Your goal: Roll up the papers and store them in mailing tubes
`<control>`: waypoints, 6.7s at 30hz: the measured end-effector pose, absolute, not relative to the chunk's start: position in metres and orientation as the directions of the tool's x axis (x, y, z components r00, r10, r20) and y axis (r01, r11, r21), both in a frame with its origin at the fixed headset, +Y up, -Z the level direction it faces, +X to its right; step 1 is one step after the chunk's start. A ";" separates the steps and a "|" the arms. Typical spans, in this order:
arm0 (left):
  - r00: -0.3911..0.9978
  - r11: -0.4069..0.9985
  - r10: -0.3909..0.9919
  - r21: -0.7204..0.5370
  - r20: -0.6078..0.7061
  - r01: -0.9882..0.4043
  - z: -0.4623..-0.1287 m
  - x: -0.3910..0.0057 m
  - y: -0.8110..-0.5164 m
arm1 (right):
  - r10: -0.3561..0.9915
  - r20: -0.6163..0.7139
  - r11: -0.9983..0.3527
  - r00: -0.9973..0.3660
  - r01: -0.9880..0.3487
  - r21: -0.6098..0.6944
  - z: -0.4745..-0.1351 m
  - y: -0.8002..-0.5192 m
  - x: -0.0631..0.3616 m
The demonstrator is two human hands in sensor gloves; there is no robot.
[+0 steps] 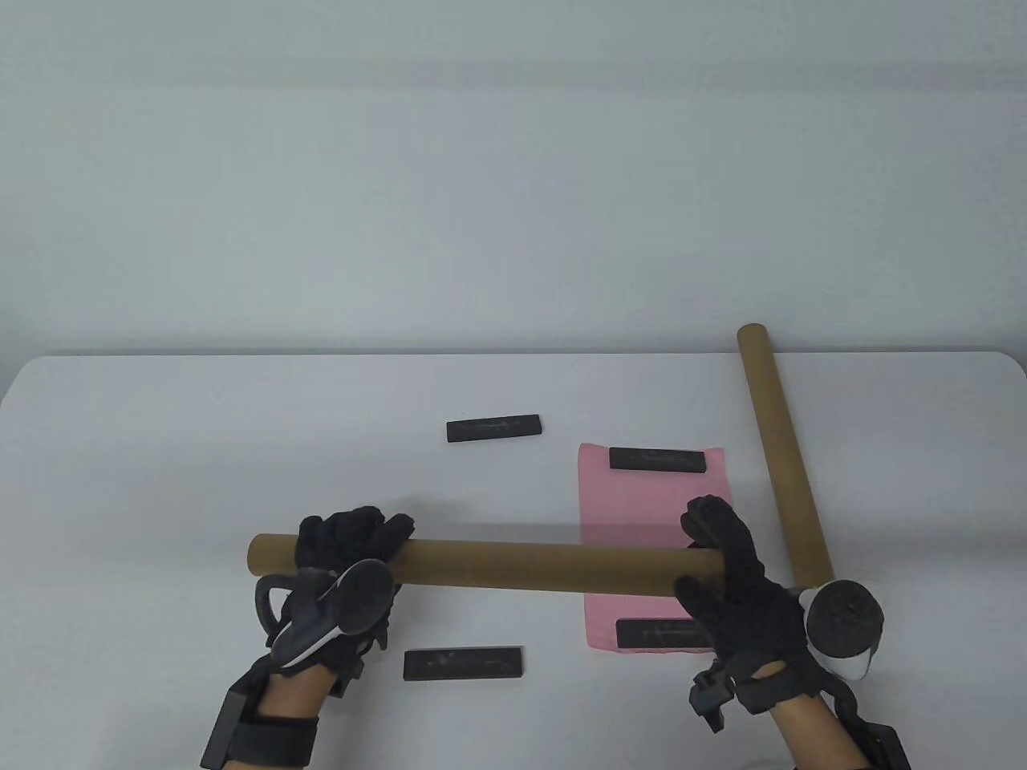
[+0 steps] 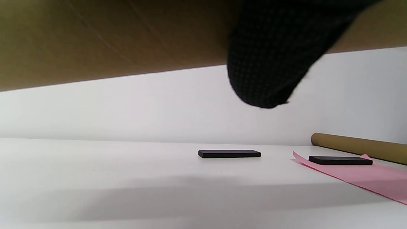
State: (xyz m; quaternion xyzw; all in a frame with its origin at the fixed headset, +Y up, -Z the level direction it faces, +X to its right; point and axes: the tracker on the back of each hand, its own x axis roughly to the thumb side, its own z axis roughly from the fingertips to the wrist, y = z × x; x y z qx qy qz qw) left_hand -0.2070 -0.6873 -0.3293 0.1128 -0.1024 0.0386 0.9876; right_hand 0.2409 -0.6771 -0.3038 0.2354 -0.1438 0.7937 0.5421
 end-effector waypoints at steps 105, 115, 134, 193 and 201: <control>0.979 0.985 0.155 0.058 0.135 -0.164 -0.324 -0.196 -0.675 | 0.635 0.493 -0.628 -0.595 -0.769 -0.119 -0.297 -0.670 0.255; 0.997 0.996 0.057 -0.070 0.050 -0.053 -0.330 -0.202 -0.681 | 0.484 0.476 -0.652 -0.734 -0.666 -0.363 -0.288 -0.651 0.279; 0.907 0.811 0.231 -0.446 -0.353 -0.380 -0.389 -0.208 -0.726 | 0.304 0.516 -0.734 -0.801 -0.542 -0.408 -0.279 -0.643 0.274; 0.859 0.813 -0.129 -0.549 -0.495 -0.194 -0.455 -0.225 -0.752 | 0.188 0.571 -0.895 -0.799 -0.379 -0.235 -0.280 -0.658 0.232; 0.930 0.897 0.109 -0.368 -0.350 -0.244 -0.424 -0.220 -0.700 | 0.194 0.561 -0.898 -0.805 -0.376 -0.229 -0.283 -0.659 0.234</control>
